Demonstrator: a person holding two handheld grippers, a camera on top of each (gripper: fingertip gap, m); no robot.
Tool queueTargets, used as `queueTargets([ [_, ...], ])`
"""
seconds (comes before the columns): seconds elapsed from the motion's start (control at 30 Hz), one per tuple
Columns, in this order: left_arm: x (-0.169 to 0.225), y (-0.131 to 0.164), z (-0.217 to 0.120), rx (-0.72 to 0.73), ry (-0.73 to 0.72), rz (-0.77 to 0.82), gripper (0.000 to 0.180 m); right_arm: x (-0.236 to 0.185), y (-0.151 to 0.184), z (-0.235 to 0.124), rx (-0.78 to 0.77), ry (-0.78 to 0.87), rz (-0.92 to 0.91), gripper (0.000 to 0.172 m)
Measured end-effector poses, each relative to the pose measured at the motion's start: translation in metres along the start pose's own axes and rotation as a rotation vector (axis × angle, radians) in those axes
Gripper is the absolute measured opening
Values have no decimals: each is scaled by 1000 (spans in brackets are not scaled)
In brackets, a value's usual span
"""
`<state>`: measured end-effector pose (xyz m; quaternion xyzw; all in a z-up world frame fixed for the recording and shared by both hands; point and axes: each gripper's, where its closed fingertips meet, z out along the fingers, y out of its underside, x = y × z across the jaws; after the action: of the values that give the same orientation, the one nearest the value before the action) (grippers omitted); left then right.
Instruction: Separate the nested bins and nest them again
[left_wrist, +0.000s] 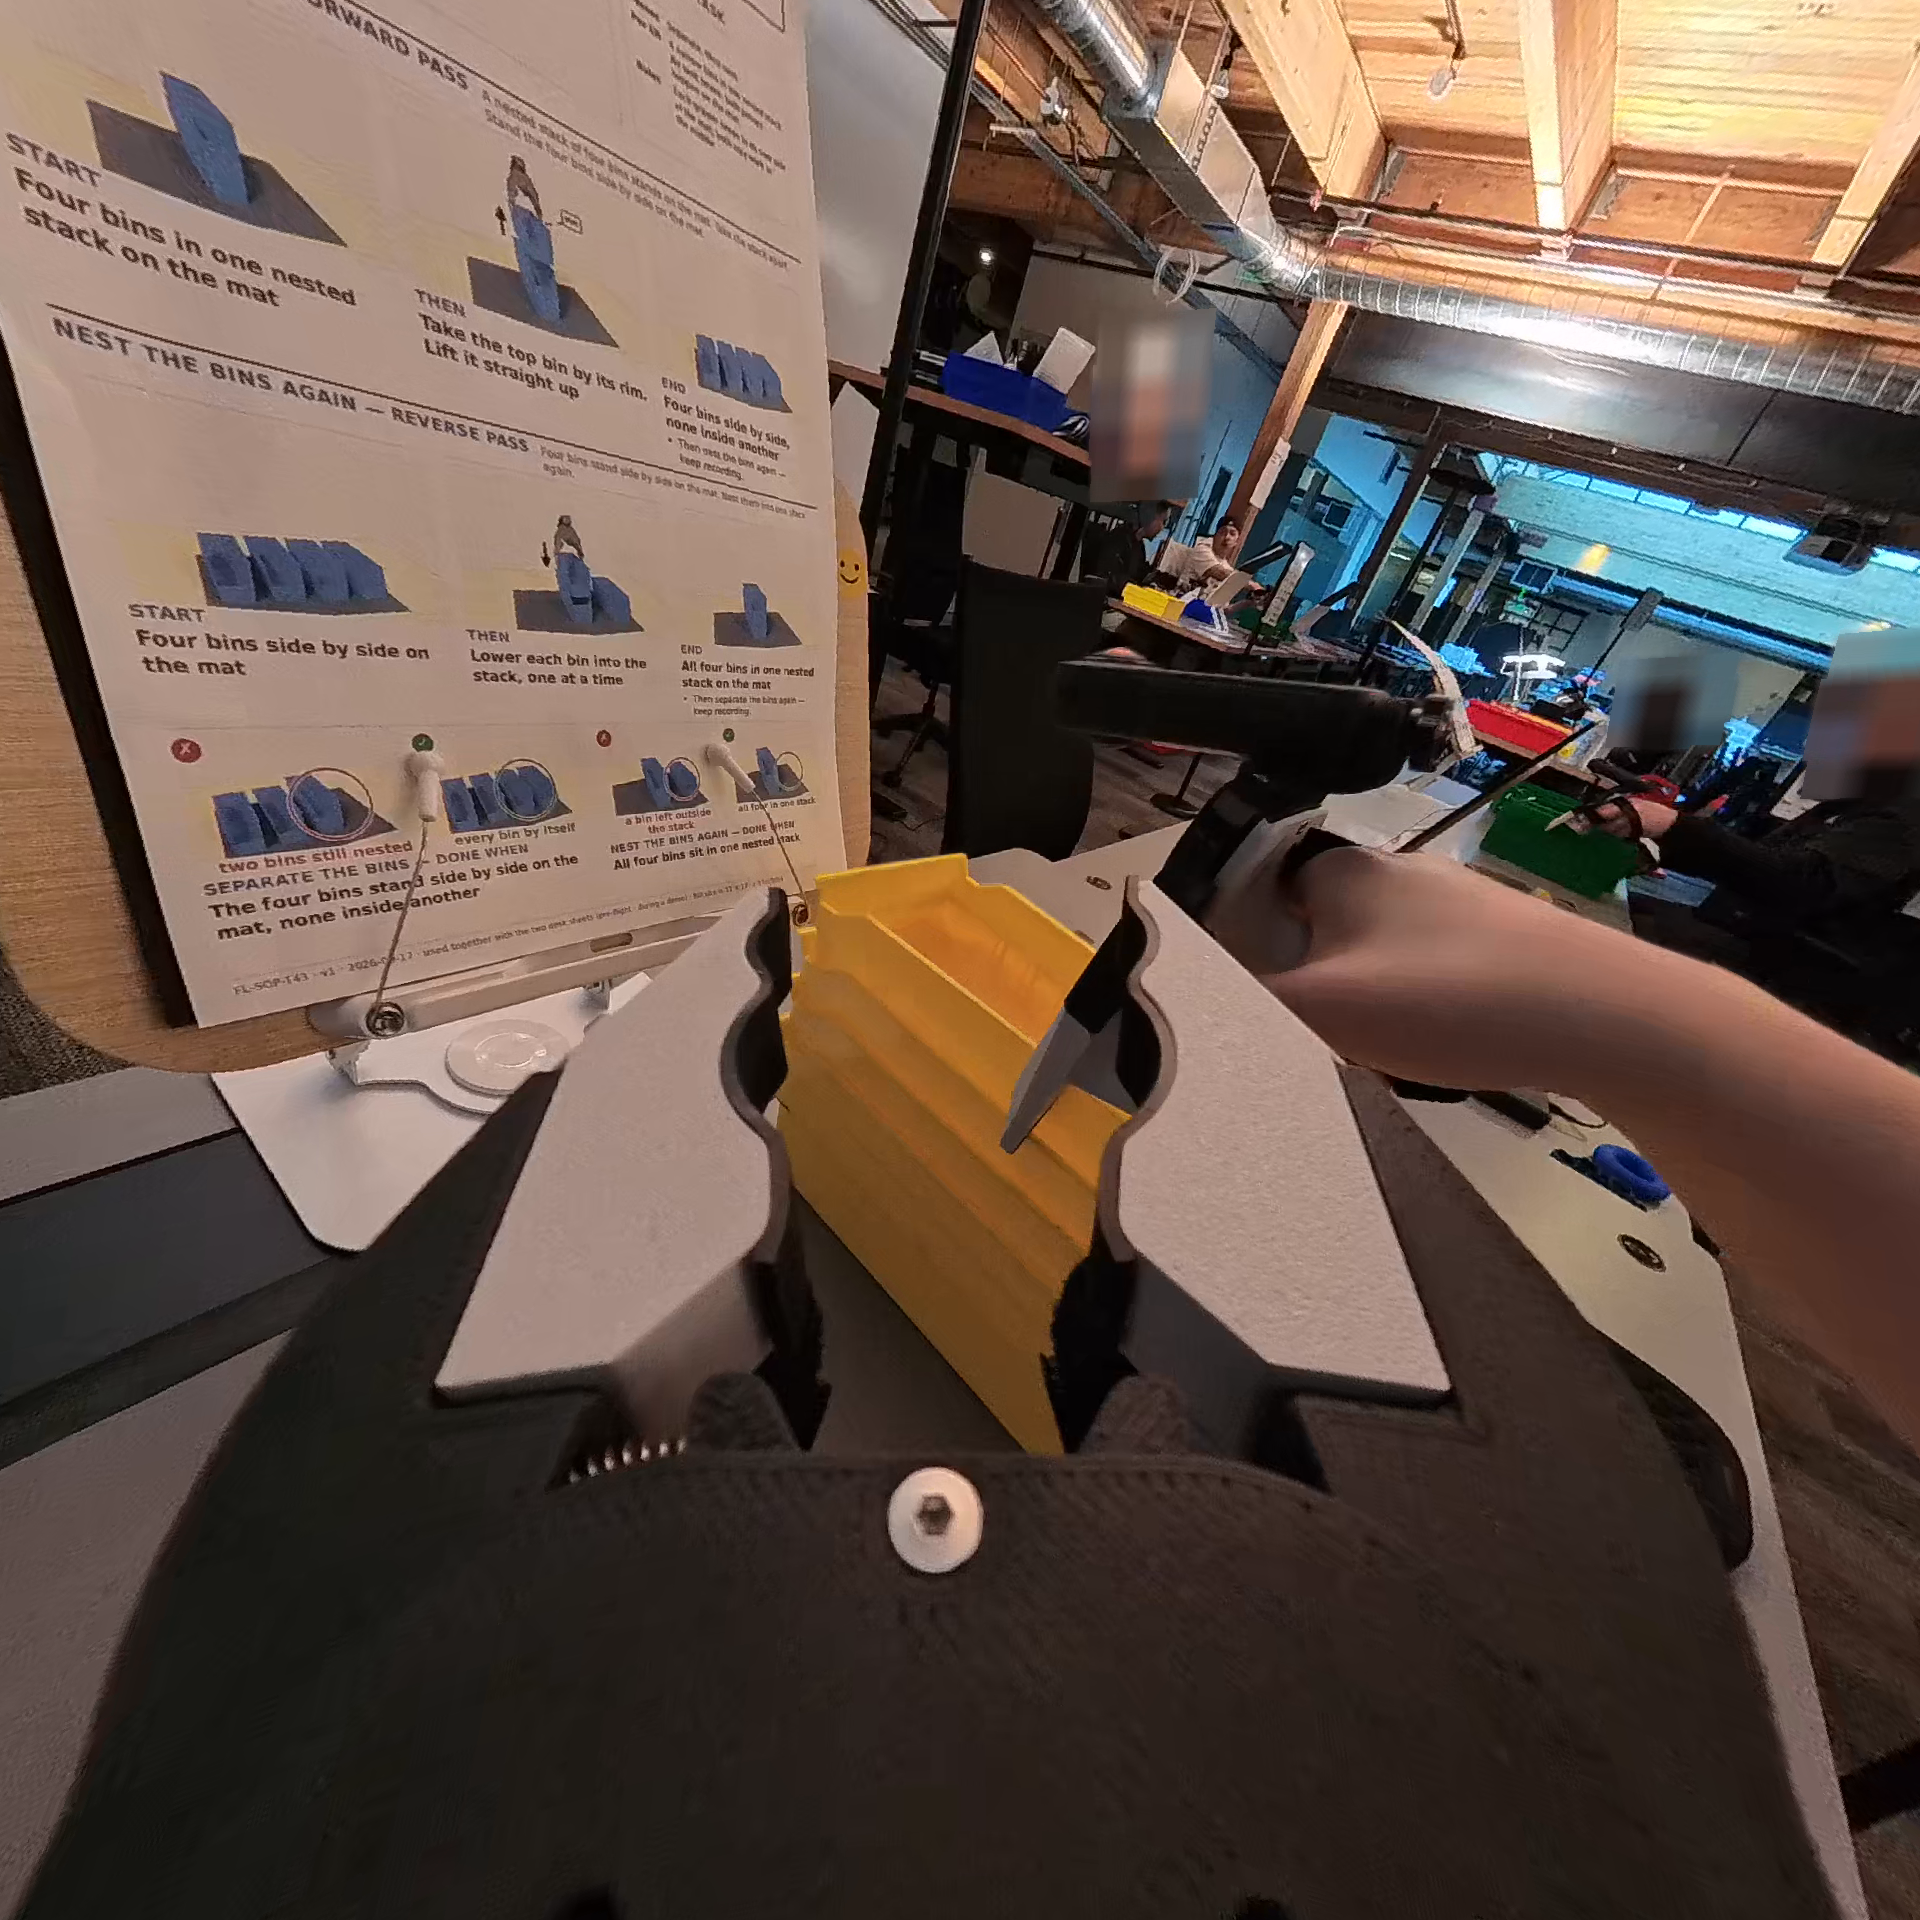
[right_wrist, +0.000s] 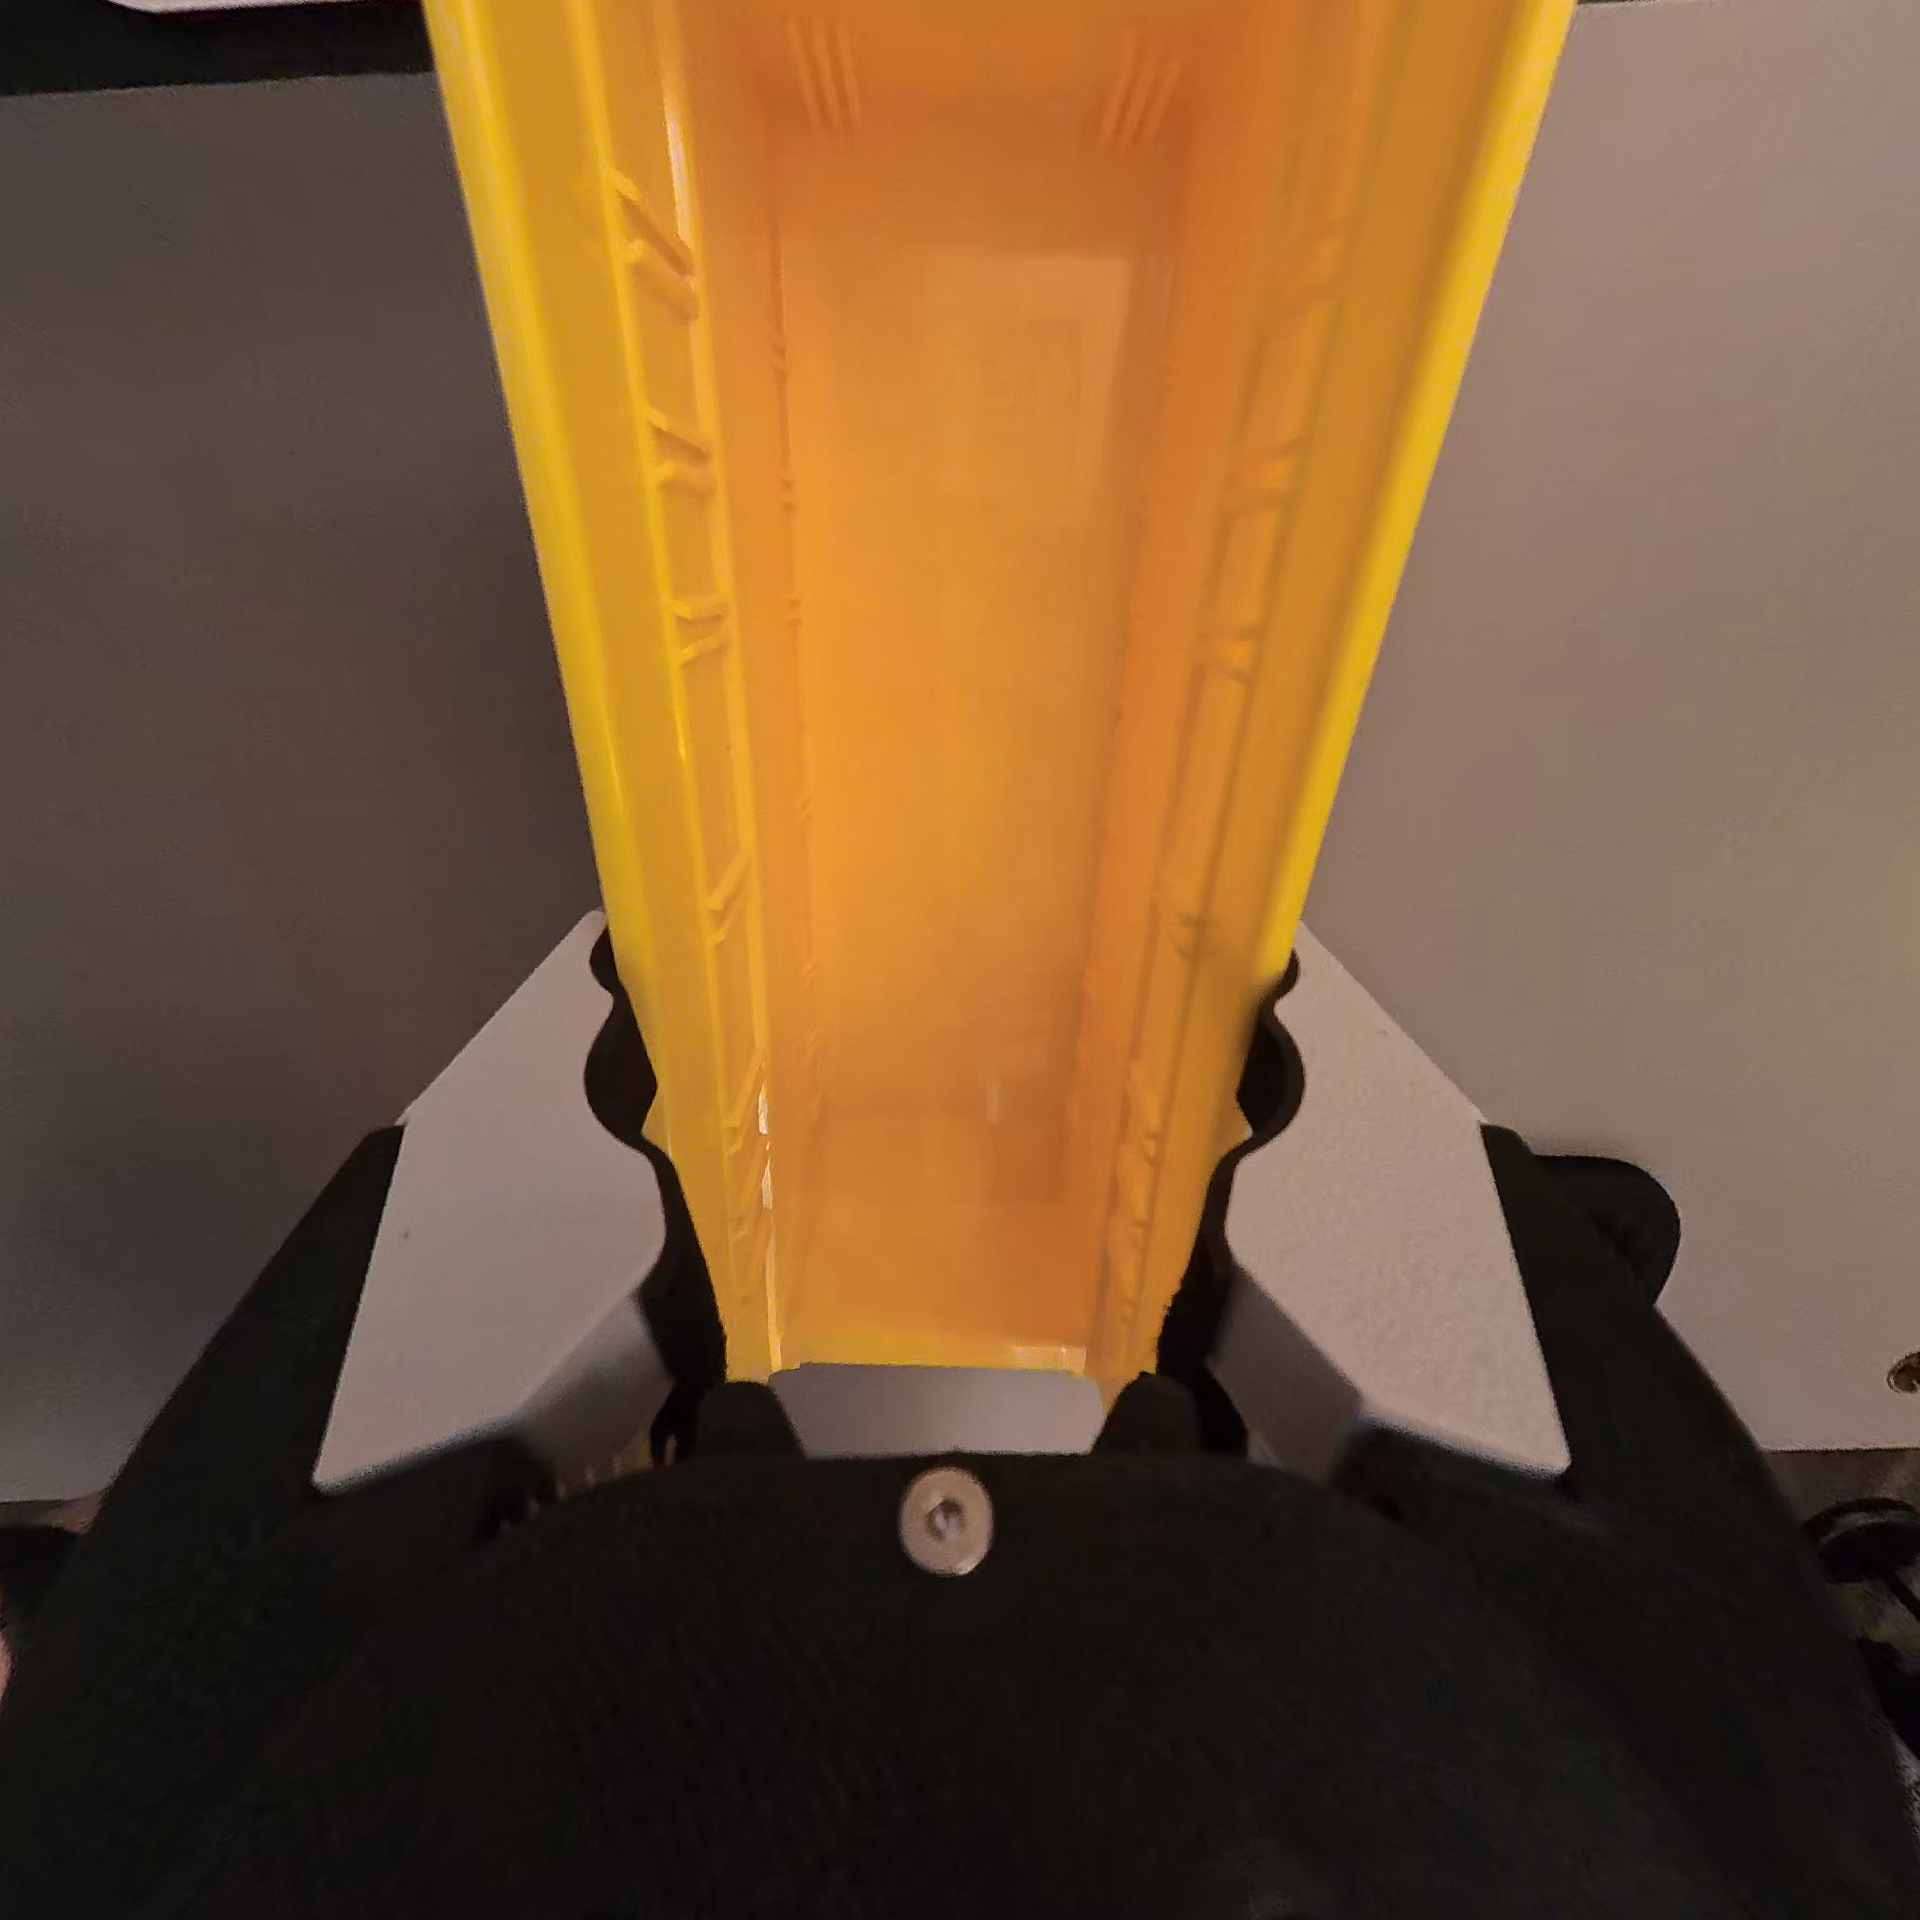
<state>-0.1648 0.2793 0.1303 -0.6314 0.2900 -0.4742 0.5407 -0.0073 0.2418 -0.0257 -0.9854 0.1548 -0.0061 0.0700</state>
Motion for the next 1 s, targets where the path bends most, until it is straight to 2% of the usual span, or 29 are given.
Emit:
queueTargets([
  [0.33,3,3,3,-14,4,2,62,6,-3,2,17,-12,-62,118],
  [0.57,4,8,8,-39,10,1,62,5,-1,3,15,-11,-99,132],
  [0.63,4,8,7,-38,13,-5,63,8,-5,-5,57,21,-138,135],
  [0.7,5,6,6,-30,13,-8,63,7,-13,-25,171,31,-184,138],
  [0.8,6,3,4,-20,19,-8,63,6,-18,-65,436,18,-263,139],
  [1.0,6,-1,0,-10,43,-36,63,30,14,-114,934,-23,-310,144],
])
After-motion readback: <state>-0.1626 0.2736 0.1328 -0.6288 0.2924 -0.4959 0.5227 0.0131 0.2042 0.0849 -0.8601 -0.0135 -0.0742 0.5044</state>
